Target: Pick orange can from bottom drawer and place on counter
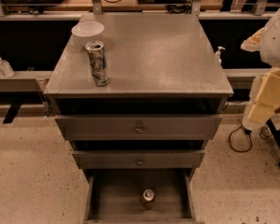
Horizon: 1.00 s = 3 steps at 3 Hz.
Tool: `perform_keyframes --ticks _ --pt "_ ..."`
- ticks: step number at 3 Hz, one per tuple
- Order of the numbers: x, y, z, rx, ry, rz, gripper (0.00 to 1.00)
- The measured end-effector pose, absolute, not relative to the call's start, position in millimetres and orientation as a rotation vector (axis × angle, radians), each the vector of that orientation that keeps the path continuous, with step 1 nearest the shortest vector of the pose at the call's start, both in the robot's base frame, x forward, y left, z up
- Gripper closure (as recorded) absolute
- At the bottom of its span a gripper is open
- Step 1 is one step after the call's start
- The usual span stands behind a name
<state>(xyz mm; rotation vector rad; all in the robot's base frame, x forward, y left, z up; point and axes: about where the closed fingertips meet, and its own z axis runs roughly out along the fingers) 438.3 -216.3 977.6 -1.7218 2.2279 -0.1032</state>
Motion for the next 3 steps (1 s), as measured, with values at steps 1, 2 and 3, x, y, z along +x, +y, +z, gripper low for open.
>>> perform_keyframes --ticks 1,2,3 --pt "438.3 -216.3 977.6 -1.722 2.228 -0.103 0.00" --pt "437.8 -208.6 966.9 -1.680 2.192 -0.051 0.00" --pt "406.4 -168.8 948.5 -1.674 2.034 0.036 0.00"
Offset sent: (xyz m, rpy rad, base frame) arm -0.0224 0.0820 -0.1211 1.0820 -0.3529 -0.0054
